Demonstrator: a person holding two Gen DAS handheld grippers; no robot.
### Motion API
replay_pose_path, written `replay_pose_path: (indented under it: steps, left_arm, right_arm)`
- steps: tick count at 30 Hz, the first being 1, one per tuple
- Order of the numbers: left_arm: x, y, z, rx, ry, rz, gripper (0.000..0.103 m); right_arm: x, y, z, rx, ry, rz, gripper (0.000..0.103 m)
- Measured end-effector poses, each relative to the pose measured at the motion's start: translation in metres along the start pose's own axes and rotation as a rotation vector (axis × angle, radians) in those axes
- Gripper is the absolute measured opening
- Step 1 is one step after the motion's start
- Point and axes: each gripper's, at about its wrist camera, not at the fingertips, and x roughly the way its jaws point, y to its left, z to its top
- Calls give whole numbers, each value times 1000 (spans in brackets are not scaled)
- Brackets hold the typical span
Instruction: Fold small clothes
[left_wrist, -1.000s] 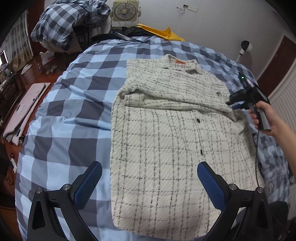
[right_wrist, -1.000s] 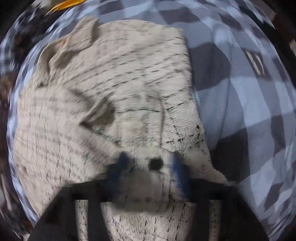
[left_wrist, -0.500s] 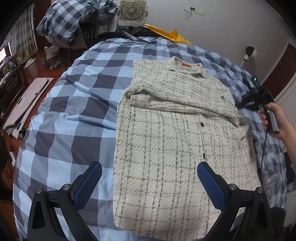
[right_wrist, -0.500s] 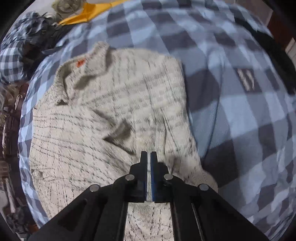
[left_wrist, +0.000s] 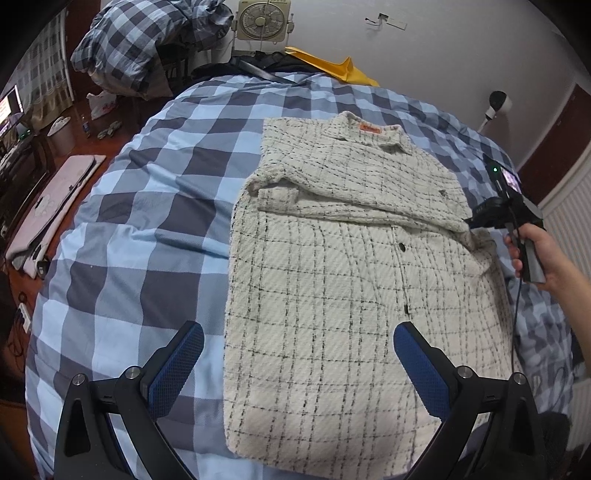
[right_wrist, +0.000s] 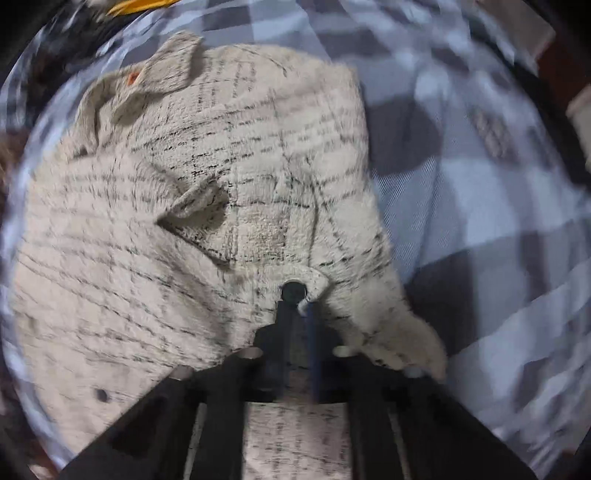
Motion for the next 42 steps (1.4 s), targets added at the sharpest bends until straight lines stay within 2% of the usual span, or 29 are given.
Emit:
replay_pose_path:
  steps: [2,5,8,12,15,18,19,21,22,23,24,26,28,30,32,34,36,38,41,42]
  left_arm:
    - [-1,0,0,-2,-5,0,103]
    - [-3,0,-1,-3,-11,1,103]
    - [-3,1,-1,-6,-9,1,103]
    - [-2,3,0,-16,-7,-1,103]
    - [0,4,1,-16,-1,-3,103]
    - [-1,4,3,-22,-2,-11,103]
    - [-1,4,3,-24,-4,-14,103]
    - [-3,4,3,-27,-6,-22,103]
    - [-4,4,2,-29,-7,-28,103]
    - [-5,4,2,-31,-9,-35,103]
    - [-5,3,2,-31,-11,-43,103]
    - [-6,1,2,-28,-14,-49,103]
    - [-6,-1,3,-24,-18,-39,103]
    - [-4,1,2,-22,-14,-18,103]
    - [0,5,0,-30,-6,-2,103]
    - [4,11,0,-43,4,10,103]
    - [7,16,0,-54,9,17,103]
    - [10,20,0,-66,18,22,103]
    - [14,25,2,-85,28,14,103]
    - [15,25,2,-89,29,8,103]
  right_arm:
    - [-16,3,1,-18,-53,-26,0]
    - [-49,2,5,-19,-156,7,0]
    - [-73,6,18,-12,-216,50,0]
    - [-85,-6,28,-4,-305,17,0]
    - [-56,-18,33,37,-226,-2,0]
    - [-5,-45,14,171,-13,69,2]
    - [14,-56,3,243,78,119,9]
    - [15,-70,-11,316,81,145,10]
    - [6,-73,-16,338,51,114,11]
    - [-7,-71,-19,341,6,67,19]
    - [-24,-61,-21,313,-49,23,28]
    - [-54,-29,-21,238,-150,18,77]
    - [-74,7,-19,189,-221,64,89]
    - [-86,60,-13,119,-252,160,89]
    - [-82,112,-5,45,-238,235,89]
    - [-69,165,0,-40,-211,250,89]
    - [-47,214,3,-139,-176,205,89]
    - [-20,248,0,-222,-129,118,89]
    - [10,253,-8,-283,-91,13,89]
    - [15,243,-11,-289,-93,12,89]
